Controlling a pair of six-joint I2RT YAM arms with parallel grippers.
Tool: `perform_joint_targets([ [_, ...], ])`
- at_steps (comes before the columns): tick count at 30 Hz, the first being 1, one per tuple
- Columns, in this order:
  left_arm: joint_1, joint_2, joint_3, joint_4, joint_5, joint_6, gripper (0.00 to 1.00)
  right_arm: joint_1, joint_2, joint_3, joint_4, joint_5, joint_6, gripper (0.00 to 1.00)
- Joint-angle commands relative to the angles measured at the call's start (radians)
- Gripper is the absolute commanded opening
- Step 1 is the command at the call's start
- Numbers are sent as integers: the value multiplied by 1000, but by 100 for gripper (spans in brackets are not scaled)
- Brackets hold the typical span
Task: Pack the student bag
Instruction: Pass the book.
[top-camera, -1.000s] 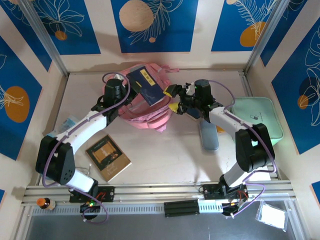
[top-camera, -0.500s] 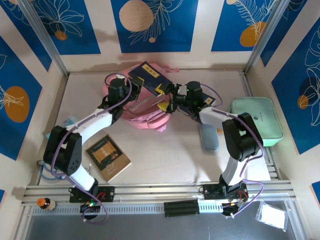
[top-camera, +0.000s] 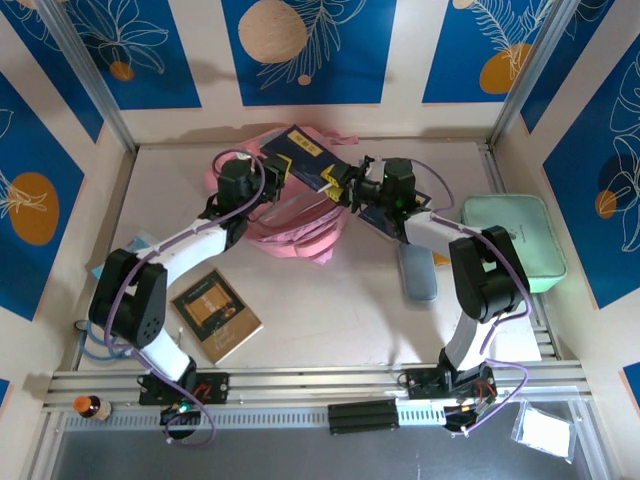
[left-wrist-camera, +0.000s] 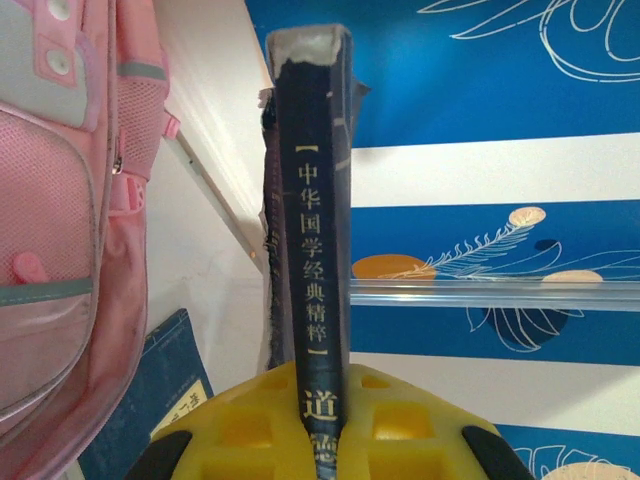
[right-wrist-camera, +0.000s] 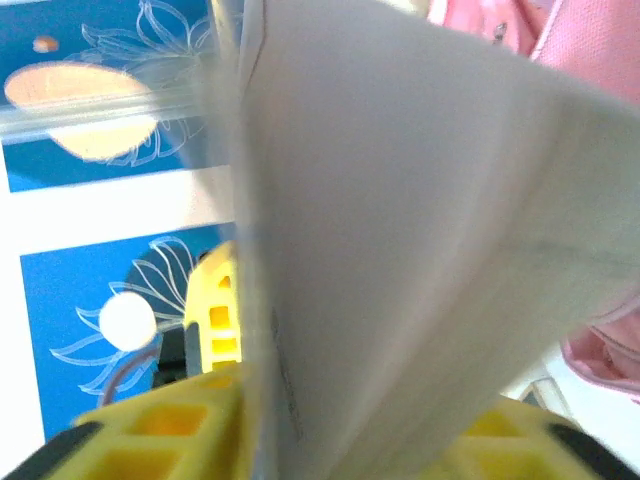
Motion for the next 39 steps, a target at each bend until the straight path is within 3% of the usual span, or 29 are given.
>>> perform_joint_targets([
  [1, -5, -19, -2, 37, 37, 34, 0, -16, -21, 32, -24, -18, -42, 26],
  [3, -3, -40, -2, -11, 42, 84, 1, -26, -35, 18, -37, -8, -61, 17],
  [7, -3, -74, 22, -163, 63, 234, 22, -41, -74, 15, -115, -15, -149, 2],
  [10, -3, -84, 64, -348, 84, 419, 47, -55, -125, -3, -196, 1, -235, 0],
  [17, -8, -86, 78, -539, 167, 896, 82, -122, -268, -54, -443, 67, -447, 0],
  [22, -31, -52, 154, -736, 127, 1234, 88, -161, -353, -71, -628, 149, -570, 0],
  [25, -47, 0, 218, -845, 97, 1371, 88, -173, -396, -91, -679, 202, -604, 0],
  [32, -73, 192, 408, -1040, 2, 1459, 81, -186, -444, -104, -747, 262, -635, 0],
  [39, -105, 373, 622, -1212, -136, 1485, 64, -190, -451, -115, -760, 269, -630, 0],
])
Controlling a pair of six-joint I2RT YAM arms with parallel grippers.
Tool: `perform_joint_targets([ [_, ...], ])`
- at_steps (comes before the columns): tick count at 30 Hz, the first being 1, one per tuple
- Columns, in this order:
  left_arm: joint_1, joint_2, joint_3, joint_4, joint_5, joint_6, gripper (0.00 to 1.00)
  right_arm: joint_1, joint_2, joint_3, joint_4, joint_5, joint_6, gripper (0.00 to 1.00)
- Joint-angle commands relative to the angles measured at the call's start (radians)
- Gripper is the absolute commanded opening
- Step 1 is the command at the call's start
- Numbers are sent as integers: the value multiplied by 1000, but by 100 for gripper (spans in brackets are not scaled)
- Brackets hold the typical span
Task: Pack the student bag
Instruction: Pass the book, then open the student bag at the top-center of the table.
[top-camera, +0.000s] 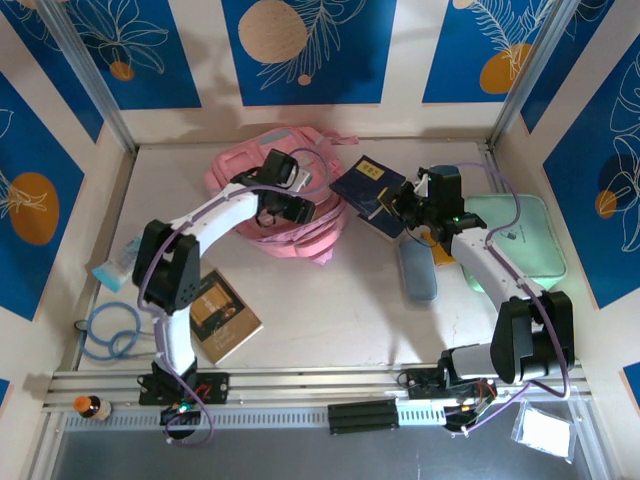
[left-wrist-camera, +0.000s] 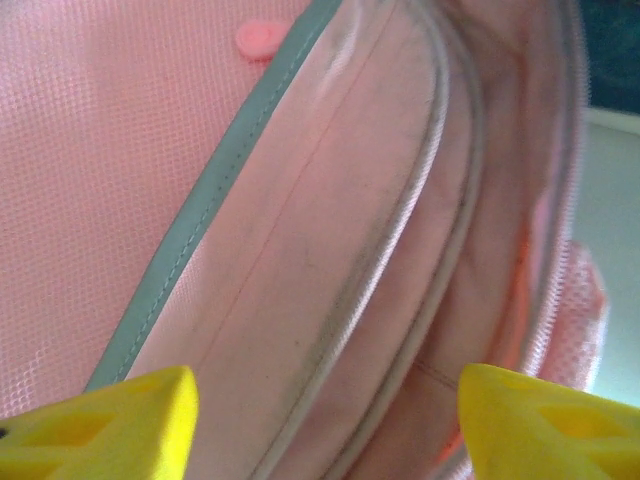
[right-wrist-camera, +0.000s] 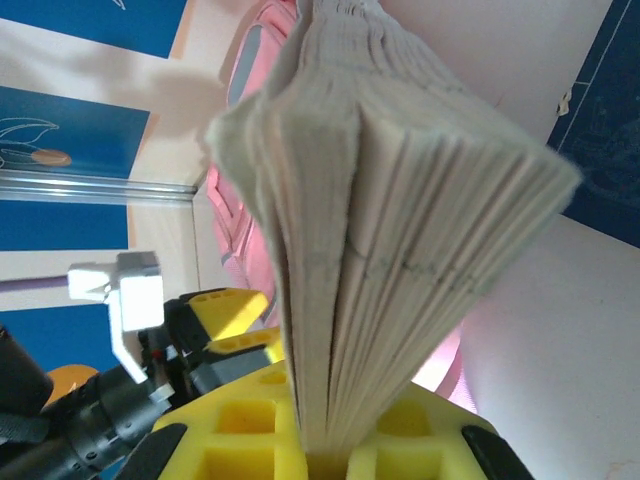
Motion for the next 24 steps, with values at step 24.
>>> perform_joint_targets([
  [24, -50, 268, 352, -312, -215, 109, 47, 6, -46, -23, -9, 31, -6, 0],
])
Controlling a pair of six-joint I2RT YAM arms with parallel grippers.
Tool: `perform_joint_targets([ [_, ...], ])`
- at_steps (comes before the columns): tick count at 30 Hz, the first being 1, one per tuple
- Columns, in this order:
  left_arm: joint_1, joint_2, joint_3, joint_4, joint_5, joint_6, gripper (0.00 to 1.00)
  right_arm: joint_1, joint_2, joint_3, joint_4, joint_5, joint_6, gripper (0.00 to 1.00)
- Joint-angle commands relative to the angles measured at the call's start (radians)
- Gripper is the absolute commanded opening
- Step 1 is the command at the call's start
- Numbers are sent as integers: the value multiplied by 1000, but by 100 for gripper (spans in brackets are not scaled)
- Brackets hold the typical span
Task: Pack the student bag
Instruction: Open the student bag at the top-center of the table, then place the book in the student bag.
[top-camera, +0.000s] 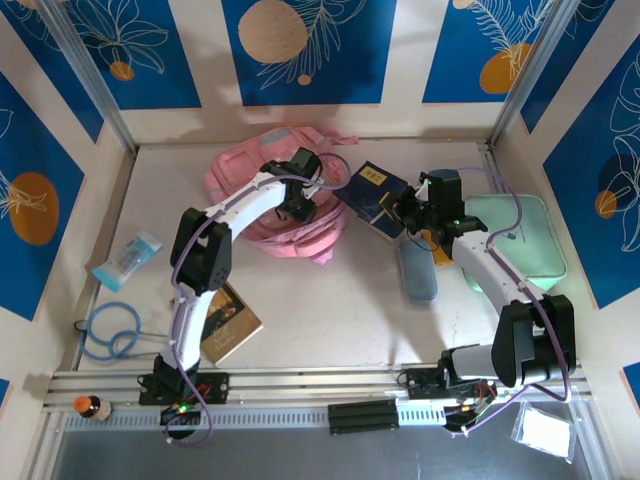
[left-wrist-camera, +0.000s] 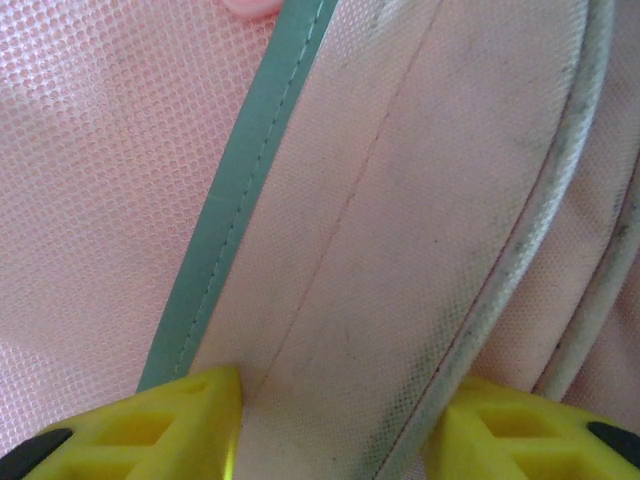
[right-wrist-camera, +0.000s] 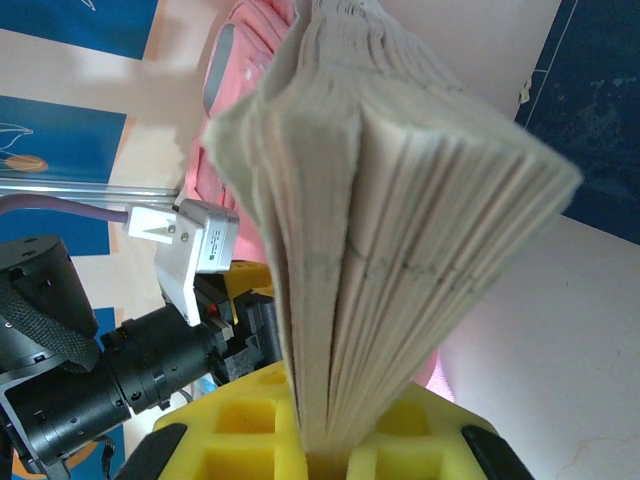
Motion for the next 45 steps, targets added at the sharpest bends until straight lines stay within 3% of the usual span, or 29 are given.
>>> perform_joint_targets([
  [1, -7, 17, 33, -49, -21, 36, 47, 6, -26, -2, 17, 10, -5, 0],
  [6, -12, 44, 71, -97, -1, 82, 51, 5, -30, -1, 13, 12, -5, 0],
  [10, -15, 54, 99, -110, -53, 77, 36, 6, -31, 0, 8, 17, -6, 0],
  [15, -14, 6, 104, -87, -41, 44, 11, 5, -38, 4, -9, 37, -16, 0],
  [18, -14, -35, 104, -84, -56, 31, 2, 0, -51, 4, -27, 56, -29, 0],
  [25, -14, -150, 78, -54, -68, 8, 0, -11, -89, -13, -62, 103, -59, 0],
  [33, -15, -330, -36, 110, -38, -30, 0, -6, -120, -58, -54, 77, -42, 0],
  [38, -14, -385, -69, 175, -25, -69, 0, 68, -107, -91, 17, 36, 22, 0],
  [43, -15, -402, -85, 195, -46, -90, 0, 147, -121, -140, 69, 123, 74, 0],
  [45, -14, -405, -87, 192, -27, -93, 0, 156, -108, -147, 131, 79, 78, 0],
])
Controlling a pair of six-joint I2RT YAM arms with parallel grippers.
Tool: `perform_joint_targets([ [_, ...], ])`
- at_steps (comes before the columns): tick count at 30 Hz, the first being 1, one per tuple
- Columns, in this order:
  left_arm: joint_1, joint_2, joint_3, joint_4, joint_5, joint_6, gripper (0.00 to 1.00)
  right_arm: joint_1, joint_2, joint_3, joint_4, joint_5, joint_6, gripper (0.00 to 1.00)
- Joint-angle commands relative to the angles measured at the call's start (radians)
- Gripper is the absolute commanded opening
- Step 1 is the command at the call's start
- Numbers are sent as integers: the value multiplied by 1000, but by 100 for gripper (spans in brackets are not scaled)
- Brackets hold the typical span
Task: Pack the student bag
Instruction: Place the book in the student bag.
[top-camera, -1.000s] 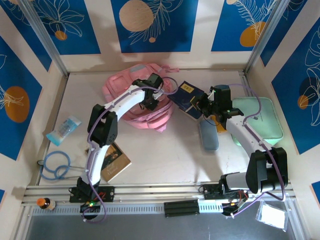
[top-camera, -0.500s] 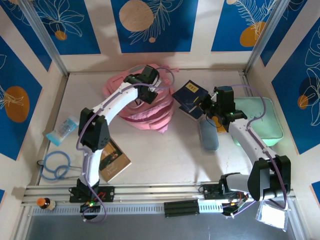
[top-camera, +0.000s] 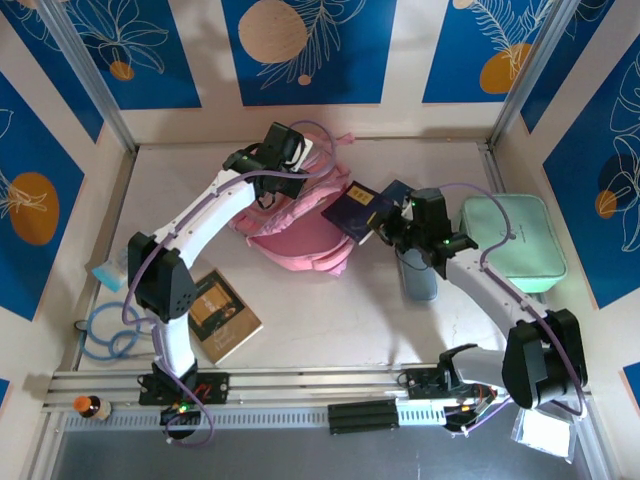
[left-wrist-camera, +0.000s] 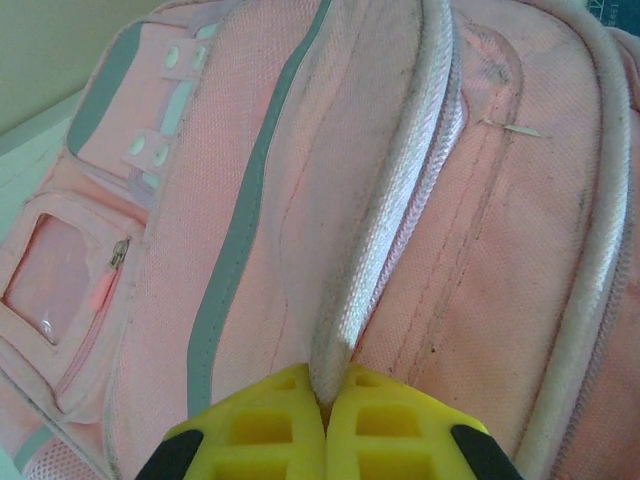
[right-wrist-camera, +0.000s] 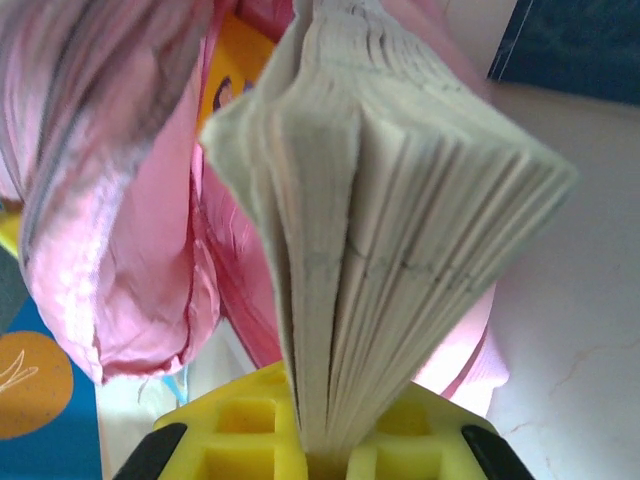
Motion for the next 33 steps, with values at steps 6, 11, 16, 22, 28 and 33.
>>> perform_joint_targets([
  [6, -3, -80, -4, 111, 62, -39, 0, 78, 125, 70, 230, -131, 81, 0],
  [11, 0, -99, -9, 128, 89, -77, 0, 125, 256, 146, 321, -133, 144, 0],
  [16, 14, -113, -5, 129, 92, -84, 0, 132, 378, 223, 358, -85, 171, 0],
  [22, 32, -141, -22, 132, 123, -91, 0, 130, 513, 277, 304, -58, 237, 0],
  [28, 34, -161, -57, 150, 149, -97, 0, 139, 562, 271, 303, -40, 236, 0],
  [33, 37, -168, -58, 165, 161, -110, 0, 157, 659, 346, 346, -52, 271, 0],
])
